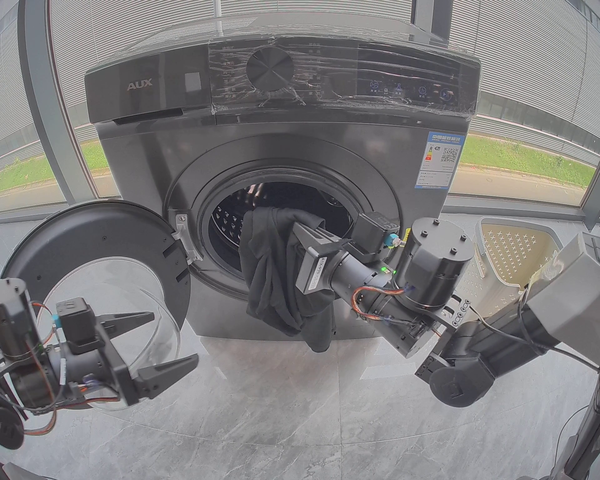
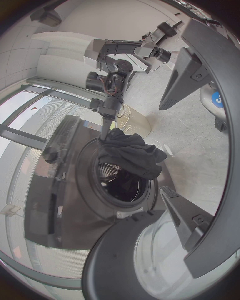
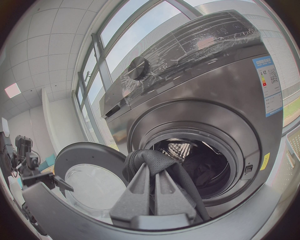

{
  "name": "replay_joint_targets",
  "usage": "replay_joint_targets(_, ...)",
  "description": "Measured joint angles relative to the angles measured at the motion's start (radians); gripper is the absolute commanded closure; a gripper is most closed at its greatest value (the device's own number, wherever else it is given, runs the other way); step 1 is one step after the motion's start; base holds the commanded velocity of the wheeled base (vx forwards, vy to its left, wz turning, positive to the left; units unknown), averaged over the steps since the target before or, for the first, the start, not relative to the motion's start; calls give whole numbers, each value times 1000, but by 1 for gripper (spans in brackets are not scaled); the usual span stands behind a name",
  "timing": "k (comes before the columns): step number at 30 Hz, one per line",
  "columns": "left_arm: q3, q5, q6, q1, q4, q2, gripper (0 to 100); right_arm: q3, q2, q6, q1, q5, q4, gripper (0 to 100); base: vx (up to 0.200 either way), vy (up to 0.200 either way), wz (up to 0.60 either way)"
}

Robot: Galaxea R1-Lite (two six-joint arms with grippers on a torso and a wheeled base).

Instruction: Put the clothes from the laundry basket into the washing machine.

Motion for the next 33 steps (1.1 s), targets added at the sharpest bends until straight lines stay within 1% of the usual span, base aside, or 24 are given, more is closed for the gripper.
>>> replay_joint_targets(4, -35, 19, -11, -53, -113, 174, 0, -37, 20, 0, -7, -28, 16, 100, 0, 0, 0)
replay_joint_targets(6, -60, 26, -22, -80, -151, 241, 0, -49, 29, 0, -9, -38, 20, 100, 0, 0, 0)
replay_joint_targets(9, -107, 30, -72, -133, -177, 338, 0, -63, 40, 0, -10, -48, 25, 100, 0, 0, 0)
replay_joint_targets(11, -135, 31, -96, -152, -185, 390, 0, -68, 46, 0, -8, -52, 25, 100, 0, 0, 0)
replay_joint_targets(12, -148, 30, -103, -160, -187, 415, 0, -70, 48, 0, -7, -53, 25, 100, 0, 0, 0)
replay_joint_targets(14, -174, 30, -114, -169, -190, 460, 0, -71, 51, 0, -6, -56, 21, 100, 0, 0, 0)
replay_joint_targets(16, -200, 29, -131, -174, -192, 500, 0, -71, 54, 0, -5, -57, 20, 100, 0, 0, 0)
replay_joint_targets(20, -246, 21, -193, -179, -202, 556, 0, -71, 56, -2, -4, -59, 18, 100, 0, 0, 0)
replay_joint_targets(21, -257, 19, -203, -180, -205, 567, 0, -72, 57, -3, -4, -59, 17, 100, 0, 0, 0)
replay_joint_targets(24, -284, 26, -206, -181, -218, 603, 0, -72, 57, -5, -1, -59, 11, 100, 0, 0, 0)
replay_joint_targets(28, -306, 33, -207, -180, -268, 648, 0, -68, 57, -7, 4, -59, -1, 100, 0, 0, 0)
replay_joint_targets(33, -327, 38, -209, -179, -280, 694, 0, -64, 57, -8, 8, -59, -3, 100, 0, 0, 0)
